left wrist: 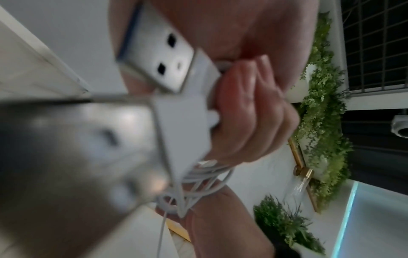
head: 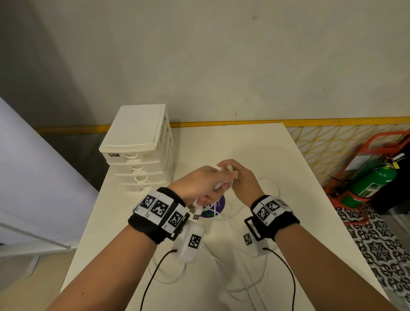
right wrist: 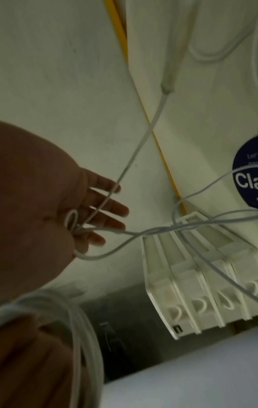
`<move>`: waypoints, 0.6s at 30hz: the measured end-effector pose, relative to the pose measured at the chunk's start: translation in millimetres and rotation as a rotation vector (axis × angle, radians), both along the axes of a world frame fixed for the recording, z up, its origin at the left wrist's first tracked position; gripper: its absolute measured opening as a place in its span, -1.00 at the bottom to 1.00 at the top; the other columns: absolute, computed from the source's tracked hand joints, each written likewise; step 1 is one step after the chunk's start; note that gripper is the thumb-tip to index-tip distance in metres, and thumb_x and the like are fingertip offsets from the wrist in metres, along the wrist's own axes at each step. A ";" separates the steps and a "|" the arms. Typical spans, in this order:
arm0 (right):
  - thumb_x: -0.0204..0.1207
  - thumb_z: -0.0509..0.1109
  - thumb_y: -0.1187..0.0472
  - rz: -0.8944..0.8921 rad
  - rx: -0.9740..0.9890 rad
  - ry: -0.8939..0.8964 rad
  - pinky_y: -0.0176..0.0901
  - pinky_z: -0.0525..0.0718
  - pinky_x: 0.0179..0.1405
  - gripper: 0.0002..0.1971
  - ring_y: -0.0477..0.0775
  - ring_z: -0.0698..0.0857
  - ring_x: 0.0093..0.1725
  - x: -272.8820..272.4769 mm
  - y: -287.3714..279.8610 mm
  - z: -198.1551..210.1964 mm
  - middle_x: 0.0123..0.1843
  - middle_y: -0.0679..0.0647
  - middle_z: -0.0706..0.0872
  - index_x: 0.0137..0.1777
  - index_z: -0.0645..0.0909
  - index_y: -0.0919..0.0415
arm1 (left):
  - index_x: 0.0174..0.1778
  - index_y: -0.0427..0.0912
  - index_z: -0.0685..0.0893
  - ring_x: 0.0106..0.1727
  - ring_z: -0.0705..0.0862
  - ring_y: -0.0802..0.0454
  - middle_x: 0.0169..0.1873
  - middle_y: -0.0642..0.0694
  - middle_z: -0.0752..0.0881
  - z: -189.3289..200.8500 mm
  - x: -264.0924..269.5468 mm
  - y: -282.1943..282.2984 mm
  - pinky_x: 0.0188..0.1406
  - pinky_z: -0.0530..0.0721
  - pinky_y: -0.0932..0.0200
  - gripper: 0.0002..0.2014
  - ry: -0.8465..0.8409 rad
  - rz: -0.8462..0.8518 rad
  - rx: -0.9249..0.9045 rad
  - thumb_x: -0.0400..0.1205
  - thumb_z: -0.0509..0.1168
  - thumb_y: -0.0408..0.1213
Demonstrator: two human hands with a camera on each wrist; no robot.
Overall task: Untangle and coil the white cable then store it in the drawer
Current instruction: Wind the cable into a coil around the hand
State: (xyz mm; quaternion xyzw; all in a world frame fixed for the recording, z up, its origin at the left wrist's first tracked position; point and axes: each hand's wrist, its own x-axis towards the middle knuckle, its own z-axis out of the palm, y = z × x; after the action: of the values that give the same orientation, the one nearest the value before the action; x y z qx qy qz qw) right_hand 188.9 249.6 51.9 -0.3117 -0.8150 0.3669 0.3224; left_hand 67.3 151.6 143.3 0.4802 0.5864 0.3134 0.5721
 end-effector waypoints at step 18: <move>0.66 0.17 0.17 -0.100 -0.333 0.151 0.00 0.60 -0.38 -0.78 -0.12 0.44 -0.61 4.3 -19.1 -15.5 -0.59 -0.08 0.43 -0.24 0.49 0.01 | -0.42 -0.08 0.46 -0.80 0.28 0.24 -0.77 0.12 0.34 17.8 -14.5 5.5 -0.85 0.22 0.40 -0.51 -0.847 0.182 0.354 0.75 -0.13 0.01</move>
State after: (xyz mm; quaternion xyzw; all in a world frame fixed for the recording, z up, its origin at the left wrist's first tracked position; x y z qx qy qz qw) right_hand 193.3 230.5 36.5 -0.3725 -0.6999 0.5026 0.3446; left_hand 52.8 157.1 161.1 0.3466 0.2785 0.6262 0.6405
